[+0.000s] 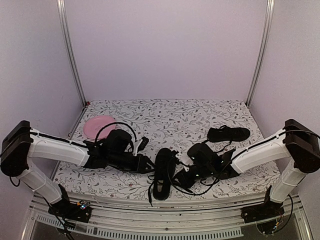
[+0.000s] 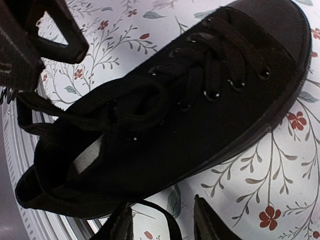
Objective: Tie the shoes
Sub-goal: Wrap the shoelace around a loop with the shoelace, then tie the crossed shoelace on the shoe.
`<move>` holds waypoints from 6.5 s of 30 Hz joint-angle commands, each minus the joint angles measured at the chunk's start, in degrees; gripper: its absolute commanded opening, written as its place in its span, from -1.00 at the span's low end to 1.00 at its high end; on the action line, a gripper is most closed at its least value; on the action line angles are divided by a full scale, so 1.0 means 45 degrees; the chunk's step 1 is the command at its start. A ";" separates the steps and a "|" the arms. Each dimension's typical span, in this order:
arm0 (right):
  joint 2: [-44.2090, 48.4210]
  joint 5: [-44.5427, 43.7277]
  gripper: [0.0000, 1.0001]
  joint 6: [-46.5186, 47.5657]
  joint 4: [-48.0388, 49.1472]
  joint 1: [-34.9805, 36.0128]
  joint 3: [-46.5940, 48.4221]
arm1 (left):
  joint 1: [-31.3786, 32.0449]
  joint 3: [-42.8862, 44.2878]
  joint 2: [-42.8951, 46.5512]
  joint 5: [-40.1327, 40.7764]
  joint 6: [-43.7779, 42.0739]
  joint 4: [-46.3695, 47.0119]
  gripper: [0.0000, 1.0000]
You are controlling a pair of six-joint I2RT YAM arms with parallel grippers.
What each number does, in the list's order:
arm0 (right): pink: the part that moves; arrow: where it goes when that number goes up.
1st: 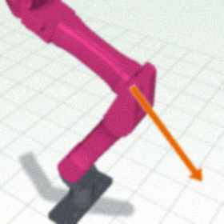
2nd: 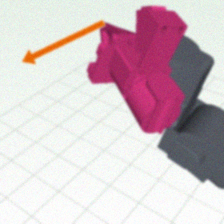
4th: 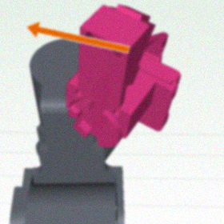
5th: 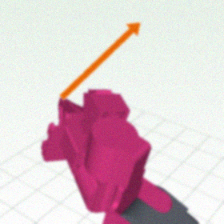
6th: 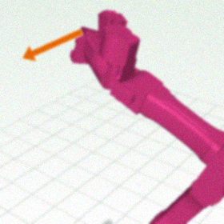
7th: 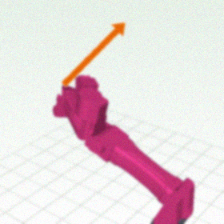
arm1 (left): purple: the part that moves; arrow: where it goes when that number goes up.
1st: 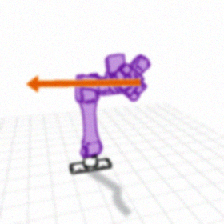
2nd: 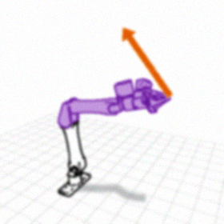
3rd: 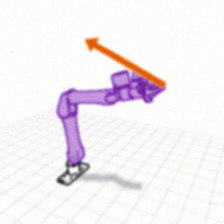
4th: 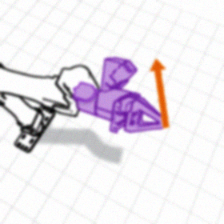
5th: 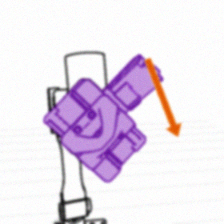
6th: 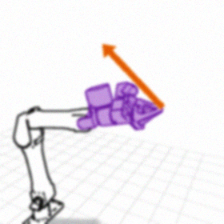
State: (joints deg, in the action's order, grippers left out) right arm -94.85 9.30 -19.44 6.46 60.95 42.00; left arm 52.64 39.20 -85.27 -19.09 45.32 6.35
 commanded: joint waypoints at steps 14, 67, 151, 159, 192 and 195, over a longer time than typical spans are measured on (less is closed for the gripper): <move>0.0606 0.0721 -0.96 0.0754 0.1161 -0.0067 -0.0241 | -0.0263 0.0943 -0.1051 -0.0956 0.0122 0.0210 -0.29; -0.0654 -0.0553 -0.96 -0.0563 0.0264 0.0109 0.2485 | -0.0318 -0.0136 -0.0972 -0.0827 0.0869 0.2505 -1.00; -0.1352 -0.0914 -0.96 -0.1225 0.1191 0.0440 0.2158 | -0.1009 -0.1751 -0.2857 -0.3390 0.2869 0.7286 -0.70; -0.1320 -0.0934 -0.96 -0.1228 0.1216 0.0430 0.2139 | -0.1006 -0.1871 -0.3020 -0.3306 0.3011 0.7357 -0.69; 0.0604 -0.1427 -0.42 -0.1479 0.0693 0.0239 0.1118 | -0.1048 -0.2168 -0.2758 -0.2866 0.3474 0.7984 -1.00; 0.1081 -0.1389 -0.26 -0.1265 0.0448 0.0230 0.1032 | -0.1051 -0.2185 -0.2717 -0.2852 0.3490 0.8003 -1.00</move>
State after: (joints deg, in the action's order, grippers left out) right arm -93.56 4.10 -26.06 10.24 62.22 47.53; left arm 48.29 29.95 -98.89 -32.56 61.04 42.28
